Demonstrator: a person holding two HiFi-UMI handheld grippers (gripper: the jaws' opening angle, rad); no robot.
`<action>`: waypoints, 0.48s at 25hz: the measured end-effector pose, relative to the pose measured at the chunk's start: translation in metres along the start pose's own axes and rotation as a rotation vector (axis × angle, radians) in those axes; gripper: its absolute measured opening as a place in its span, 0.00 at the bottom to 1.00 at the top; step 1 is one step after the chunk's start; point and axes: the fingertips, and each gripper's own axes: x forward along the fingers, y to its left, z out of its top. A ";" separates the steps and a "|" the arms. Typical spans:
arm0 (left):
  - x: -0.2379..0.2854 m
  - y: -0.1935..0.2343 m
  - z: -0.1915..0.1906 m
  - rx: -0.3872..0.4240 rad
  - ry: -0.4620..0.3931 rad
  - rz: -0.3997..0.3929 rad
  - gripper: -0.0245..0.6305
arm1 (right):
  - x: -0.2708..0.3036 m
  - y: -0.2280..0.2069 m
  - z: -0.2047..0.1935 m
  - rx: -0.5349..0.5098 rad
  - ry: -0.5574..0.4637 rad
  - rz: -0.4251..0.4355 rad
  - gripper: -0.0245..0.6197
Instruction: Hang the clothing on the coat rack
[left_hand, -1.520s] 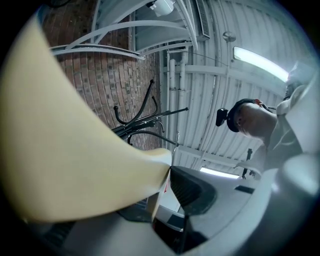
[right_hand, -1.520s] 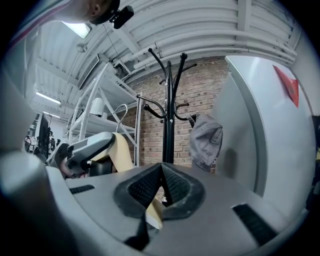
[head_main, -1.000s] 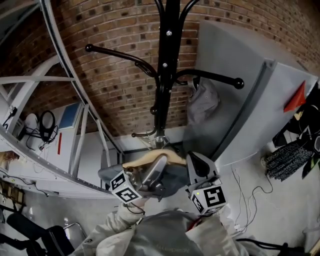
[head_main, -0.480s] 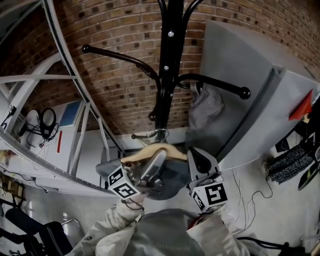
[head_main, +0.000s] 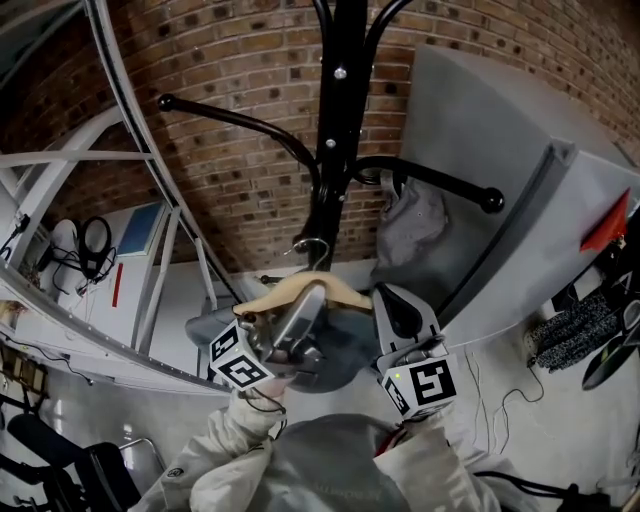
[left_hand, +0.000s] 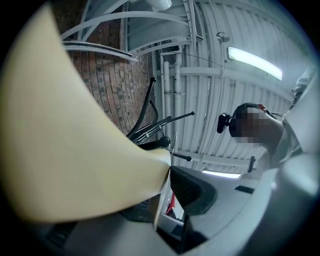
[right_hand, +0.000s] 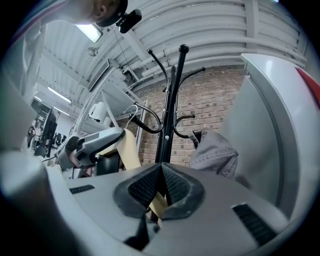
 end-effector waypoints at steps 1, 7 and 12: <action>0.001 0.002 0.001 -0.003 -0.003 0.001 0.20 | 0.002 -0.001 0.001 0.000 -0.002 0.001 0.08; 0.005 0.018 0.006 -0.025 -0.024 0.011 0.20 | 0.012 -0.005 -0.002 0.006 -0.005 0.008 0.08; 0.005 0.033 0.003 -0.055 -0.034 0.030 0.20 | 0.015 -0.010 -0.007 0.016 0.008 0.004 0.08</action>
